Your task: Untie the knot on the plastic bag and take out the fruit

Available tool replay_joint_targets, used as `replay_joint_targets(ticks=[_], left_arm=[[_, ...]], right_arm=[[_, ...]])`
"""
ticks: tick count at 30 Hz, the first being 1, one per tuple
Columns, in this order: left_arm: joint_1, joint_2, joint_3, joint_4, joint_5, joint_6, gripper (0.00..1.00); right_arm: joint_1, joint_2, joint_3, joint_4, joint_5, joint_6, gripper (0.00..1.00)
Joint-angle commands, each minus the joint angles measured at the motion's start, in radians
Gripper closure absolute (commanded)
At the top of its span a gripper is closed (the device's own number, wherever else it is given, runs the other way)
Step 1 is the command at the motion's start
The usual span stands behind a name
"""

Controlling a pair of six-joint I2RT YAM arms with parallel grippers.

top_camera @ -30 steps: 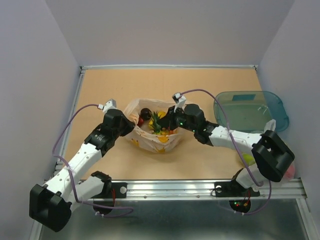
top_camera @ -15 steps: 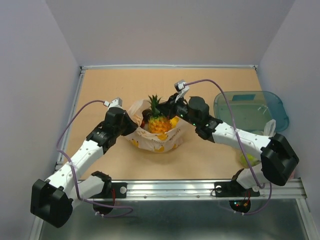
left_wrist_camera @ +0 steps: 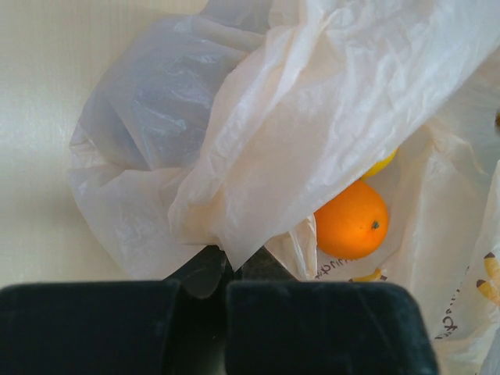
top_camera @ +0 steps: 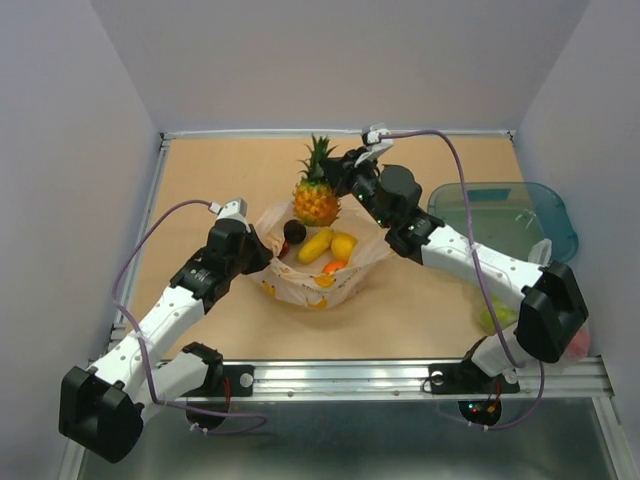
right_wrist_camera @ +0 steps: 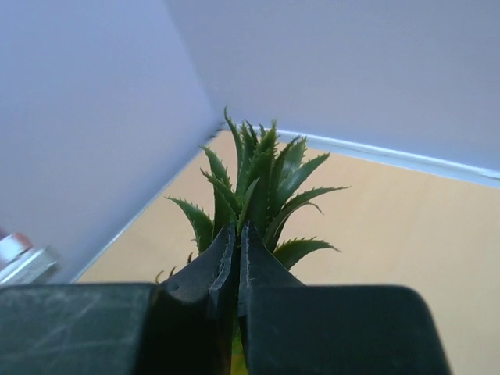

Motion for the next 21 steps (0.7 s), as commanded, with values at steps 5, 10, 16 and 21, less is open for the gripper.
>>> replay_joint_targets(ticks=[5,10,16,21], left_arm=[[0.001,-0.065,-0.041,0.075,0.001,0.166,1.00],[0.000,-0.062,-0.047,0.094,0.043,0.256,1.00],[0.000,-0.087,-0.045,0.115,0.134,0.319,1.00],[0.000,-0.171,-0.082,0.181,0.157,0.333,1.00]], right_arm=[[-0.235,-0.181,-0.062,-0.097,0.219,0.017,0.99],[-0.382,-0.293,-0.122,-0.163,0.225,0.034,0.99],[-0.549,-0.307,-0.160,-0.278,0.271,0.037,0.99],[-0.709,-0.270,-0.246,-0.300,0.299,0.082,0.99]])
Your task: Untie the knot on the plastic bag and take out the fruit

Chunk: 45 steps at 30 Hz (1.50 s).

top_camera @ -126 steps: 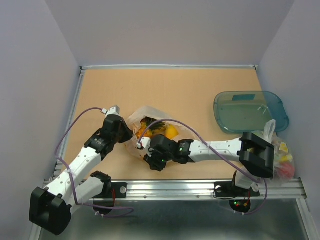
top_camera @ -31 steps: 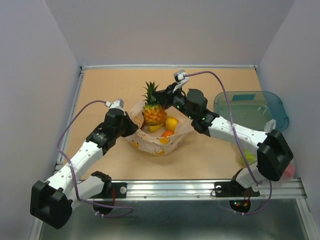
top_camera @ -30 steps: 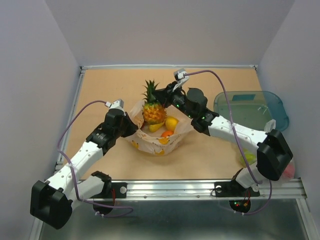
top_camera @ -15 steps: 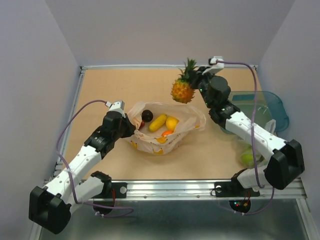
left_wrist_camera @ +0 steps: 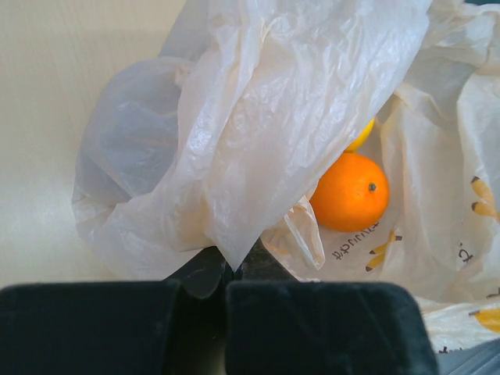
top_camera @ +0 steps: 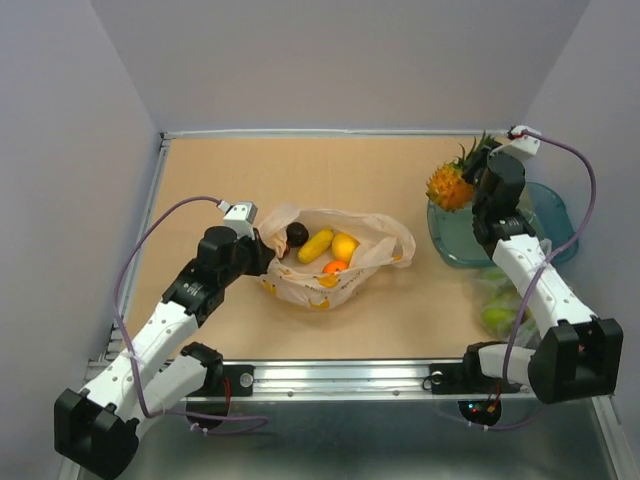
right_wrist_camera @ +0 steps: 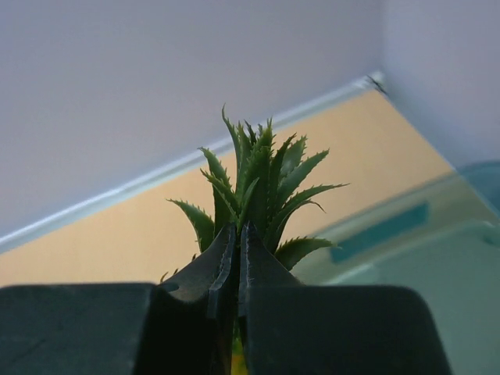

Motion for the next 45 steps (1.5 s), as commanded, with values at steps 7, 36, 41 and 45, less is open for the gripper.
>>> replay_joint_targets(ticks=[7,36,41,45], left_arm=[[0.000,-0.114,-0.026,0.118,0.003,0.067,1.00],[-0.001,-0.069,-0.055,0.106,0.017,-0.106,1.00],[-0.001,-0.053,-0.072,0.083,0.017,-0.172,1.00],[-0.004,-0.040,-0.077,0.049,0.008,-0.208,1.00]], right_arm=[[-0.206,0.125,-0.118,-0.068,0.084,0.138,0.90],[0.763,0.035,0.098,-0.447,0.012,0.085,0.06],[0.971,0.193,-0.034,-0.407,0.099,0.143,0.15],[1.045,0.221,-0.187,-0.408,0.181,0.238,0.29]])
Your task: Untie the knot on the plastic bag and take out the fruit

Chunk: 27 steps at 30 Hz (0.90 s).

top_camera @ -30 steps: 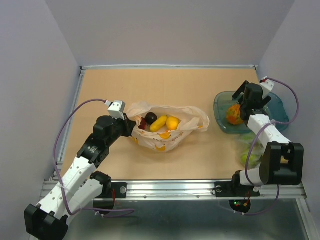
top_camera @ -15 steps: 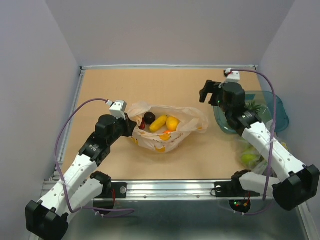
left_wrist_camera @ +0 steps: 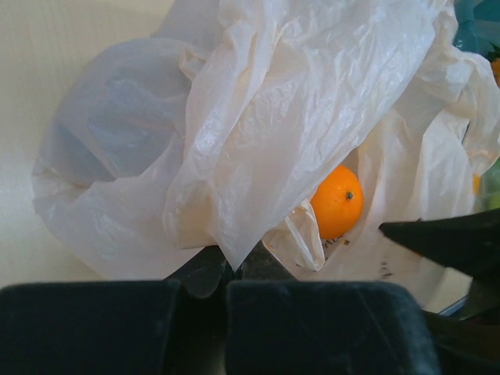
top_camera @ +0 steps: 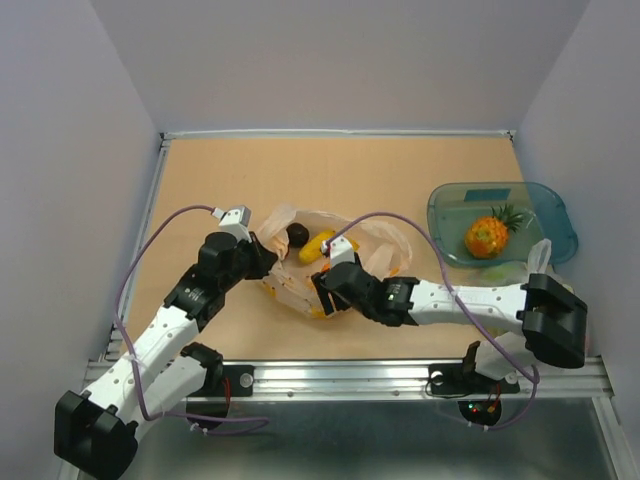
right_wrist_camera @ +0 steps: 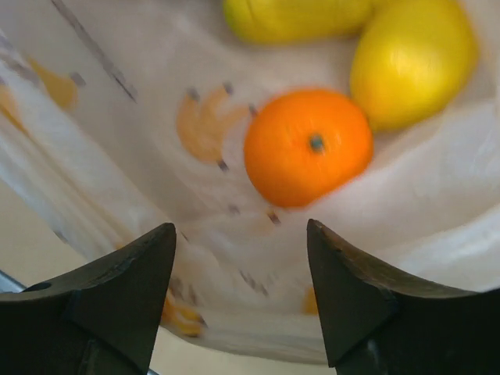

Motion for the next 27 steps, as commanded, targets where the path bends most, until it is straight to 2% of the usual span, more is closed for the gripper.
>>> replay_joint_targets(ticks=[1,3,4,5,9,13,15,16,19,25,27], left_arm=[[-0.004,0.008,-0.017,-0.006,0.009,-0.072,1.00],[-0.003,0.011,-0.041,0.003,0.032,-0.112,1.00],[-0.004,0.010,-0.051,0.009,0.038,-0.121,1.00],[-0.004,0.010,-0.060,0.021,0.044,-0.138,1.00],[-0.009,0.007,-0.088,0.040,0.058,-0.155,1.00],[-0.018,0.019,-0.088,0.041,0.050,-0.149,1.00],[-0.027,0.034,-0.088,0.041,0.050,-0.147,1.00],[-0.030,0.037,-0.088,0.041,0.047,-0.147,1.00],[-0.047,0.040,-0.089,0.041,0.038,-0.149,1.00],[-0.065,0.033,-0.078,0.017,0.010,-0.152,1.00],[-0.067,0.027,-0.075,0.004,0.003,-0.155,1.00]], right_arm=[[0.049,-0.009,-0.168,-0.005,0.147,0.130,0.34],[0.054,-0.038,-0.220,-0.005,0.172,0.198,0.41],[0.055,-0.047,-0.264,-0.005,0.182,0.210,0.50],[0.055,-0.056,-0.280,-0.003,0.195,0.227,0.52],[0.055,-0.081,-0.280,-0.003,0.189,0.186,0.52],[0.055,-0.107,-0.185,0.000,0.146,0.086,0.45],[0.055,-0.124,-0.122,0.004,0.143,0.045,0.34],[0.054,-0.125,-0.104,0.004,0.143,0.034,0.34],[0.054,-0.113,-0.035,0.021,0.155,-0.015,0.19],[0.052,0.026,0.041,0.070,0.213,-0.020,0.10],[0.035,0.069,0.041,0.082,0.242,0.023,0.08]])
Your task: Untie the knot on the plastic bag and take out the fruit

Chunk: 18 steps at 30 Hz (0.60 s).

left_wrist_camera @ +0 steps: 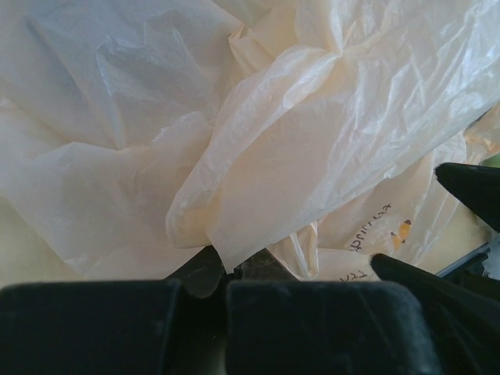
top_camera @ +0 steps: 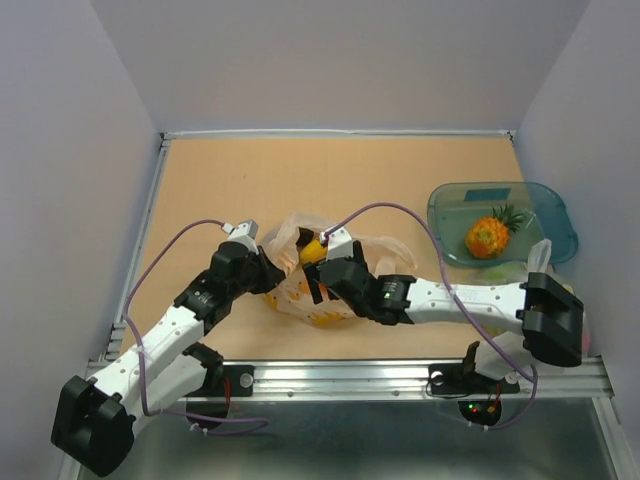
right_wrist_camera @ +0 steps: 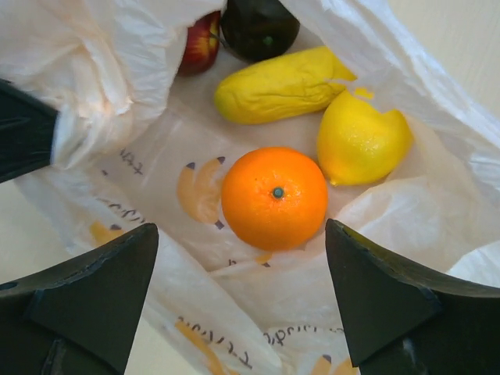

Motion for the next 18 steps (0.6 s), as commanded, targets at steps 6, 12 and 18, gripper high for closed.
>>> replay_joint_targets(ticks=[6,12,18], left_arm=[[-0.013,-0.038,0.012,-0.016,-0.049,-0.021,1.00],[-0.024,-0.033,0.009,-0.019,-0.067,-0.023,1.00],[-0.029,-0.035,0.010,-0.021,-0.080,-0.021,1.00]], right_arm=[[-0.088,0.162,-0.011,0.181,0.012,0.061,0.07],[-0.115,0.228,-0.002,0.281,-0.050,0.007,0.16],[-0.119,0.230,-0.022,0.287,-0.106,0.009,0.36]])
